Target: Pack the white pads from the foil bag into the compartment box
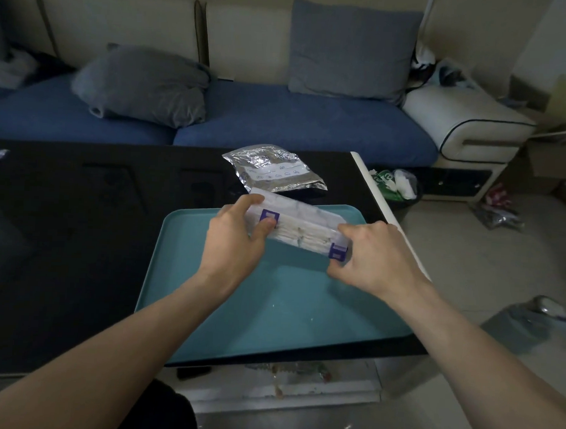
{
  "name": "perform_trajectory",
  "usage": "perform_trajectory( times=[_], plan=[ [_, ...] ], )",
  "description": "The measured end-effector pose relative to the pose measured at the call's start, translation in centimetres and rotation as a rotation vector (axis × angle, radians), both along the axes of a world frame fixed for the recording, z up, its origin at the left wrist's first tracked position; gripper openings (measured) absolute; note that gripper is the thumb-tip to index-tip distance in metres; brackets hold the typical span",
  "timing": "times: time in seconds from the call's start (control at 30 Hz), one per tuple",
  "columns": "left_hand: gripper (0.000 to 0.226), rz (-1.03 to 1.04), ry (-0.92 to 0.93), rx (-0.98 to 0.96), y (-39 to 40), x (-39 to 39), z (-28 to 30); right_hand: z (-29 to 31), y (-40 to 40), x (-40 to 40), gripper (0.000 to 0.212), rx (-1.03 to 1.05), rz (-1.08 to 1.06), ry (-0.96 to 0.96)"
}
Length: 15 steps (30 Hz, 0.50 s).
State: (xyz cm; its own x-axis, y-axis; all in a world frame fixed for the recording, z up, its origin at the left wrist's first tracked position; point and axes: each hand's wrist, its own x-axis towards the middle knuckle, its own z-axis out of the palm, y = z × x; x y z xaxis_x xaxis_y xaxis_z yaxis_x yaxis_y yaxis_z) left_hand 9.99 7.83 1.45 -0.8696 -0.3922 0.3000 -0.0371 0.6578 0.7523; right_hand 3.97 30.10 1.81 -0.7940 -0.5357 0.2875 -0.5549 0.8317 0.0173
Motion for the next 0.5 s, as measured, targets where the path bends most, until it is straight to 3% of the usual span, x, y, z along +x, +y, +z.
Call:
perform_trajectory(
  times=[0.1, 0.17, 0.37, 0.5],
  plan=[
    [0.034, -0.009, 0.013, -0.018, 0.2, 0.1, 0.1, -0.1, 1.2, -0.5, 0.035, -0.094, 0.114, -0.07],
    [0.035, -0.007, -0.008, -0.001, 0.3, 0.2, -0.1, -0.3, 2.5, -1.0, 0.025, -0.239, 0.146, -0.198],
    [0.049, 0.006, -0.118, -0.008, 1.6, -0.5, -1.4, -2.8, 4.7, -3.1, 0.026, -0.607, -0.021, -0.404],
    [0.051, -0.02, -0.214, -0.077, 2.7, -1.7, -3.0, -4.6, 5.0, -4.1, 0.03, -0.704, -0.125, -0.443]
  ],
)
